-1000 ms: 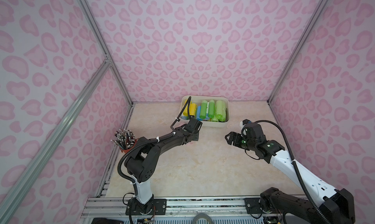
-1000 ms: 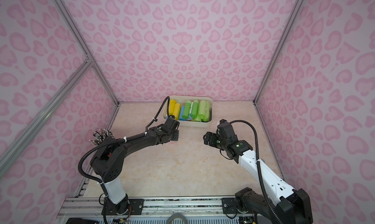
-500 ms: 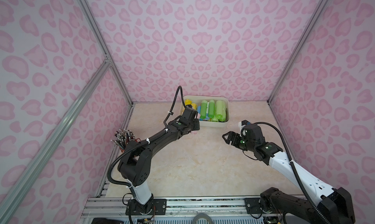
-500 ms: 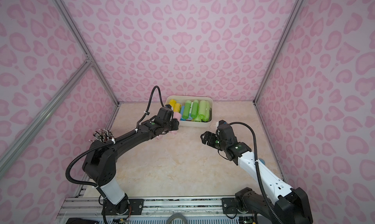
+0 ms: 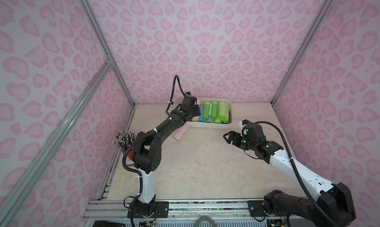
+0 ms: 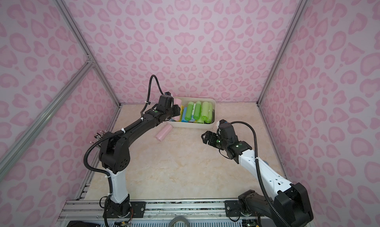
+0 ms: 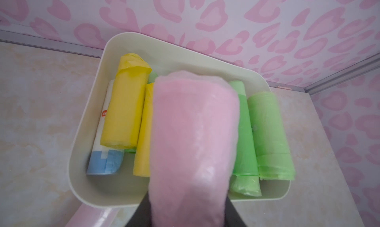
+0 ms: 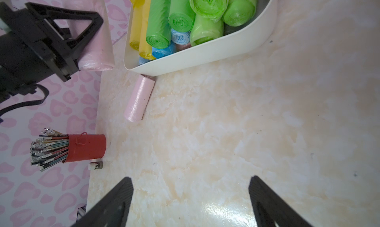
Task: Put the roll of trash bags into the storage box
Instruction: Pick up the roll of trash bags from the center of the board, then place the roll of trash bags in the storage box.
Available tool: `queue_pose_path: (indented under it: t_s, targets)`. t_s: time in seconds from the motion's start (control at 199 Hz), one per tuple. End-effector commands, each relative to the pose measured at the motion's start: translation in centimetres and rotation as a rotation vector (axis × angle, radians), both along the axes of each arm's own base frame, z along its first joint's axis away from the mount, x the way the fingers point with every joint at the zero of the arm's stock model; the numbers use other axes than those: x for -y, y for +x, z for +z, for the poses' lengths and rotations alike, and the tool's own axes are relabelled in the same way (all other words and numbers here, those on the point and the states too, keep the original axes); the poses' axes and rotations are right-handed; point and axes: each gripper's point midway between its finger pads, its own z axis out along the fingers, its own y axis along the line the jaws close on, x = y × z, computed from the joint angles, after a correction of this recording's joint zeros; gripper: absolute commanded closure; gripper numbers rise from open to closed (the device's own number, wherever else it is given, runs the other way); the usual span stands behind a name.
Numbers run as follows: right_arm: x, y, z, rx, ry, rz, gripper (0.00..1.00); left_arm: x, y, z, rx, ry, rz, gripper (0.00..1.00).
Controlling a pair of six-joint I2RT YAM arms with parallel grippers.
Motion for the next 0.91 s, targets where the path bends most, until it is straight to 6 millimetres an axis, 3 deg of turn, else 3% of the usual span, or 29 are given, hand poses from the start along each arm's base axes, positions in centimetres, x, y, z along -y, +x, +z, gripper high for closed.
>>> queue_pose_path:
  t_s: [0.0, 0.156, 0.196, 0.357, 0.453, 0.609, 0.805, 0.901]
  targets:
    - [0.4, -0.3, -0.2, 0.004, -0.017, -0.001, 0.1, 0.4, 2.1, 0.1, 0.028, 0.012, -0.004, 0.74]
    - [1.3, -0.9, -0.6, 0.002, -0.041, -0.021, 0.1, 1.3, 5.4, -0.6, 0.018, 0.028, -0.005, 0.75]
    - [1.5, -1.0, -0.7, 0.002, -0.049, -0.025, 0.1, 1.7, 6.1, -2.3, -0.011, 0.046, -0.01, 0.75]
    - [2.2, -1.2, -0.8, 0.003, -0.077, -0.041, 0.1, 2.4, 7.9, -4.1, -0.043, 0.085, -0.012, 0.73]
    - [2.4, -1.3, -1.0, 0.001, -0.083, -0.042, 0.1, 2.1, 8.0, -5.4, -0.065, 0.126, 0.002, 0.58]
    - [2.3, -1.1, -1.5, -0.014, -0.094, -0.039, 0.1, 2.3, 7.5, -5.2, -0.056, 0.139, -0.006, 0.36]
    - [1.8, -0.8, -1.3, -0.019, -0.09, -0.022, 0.1, 1.6, 7.1, -3.9, -0.034, 0.169, 0.023, 0.27]
    - [1.9, -0.8, -1.4, -0.017, -0.095, -0.024, 0.1, 1.3, 6.9, -2.8, -0.015, 0.182, 0.036, 0.15]
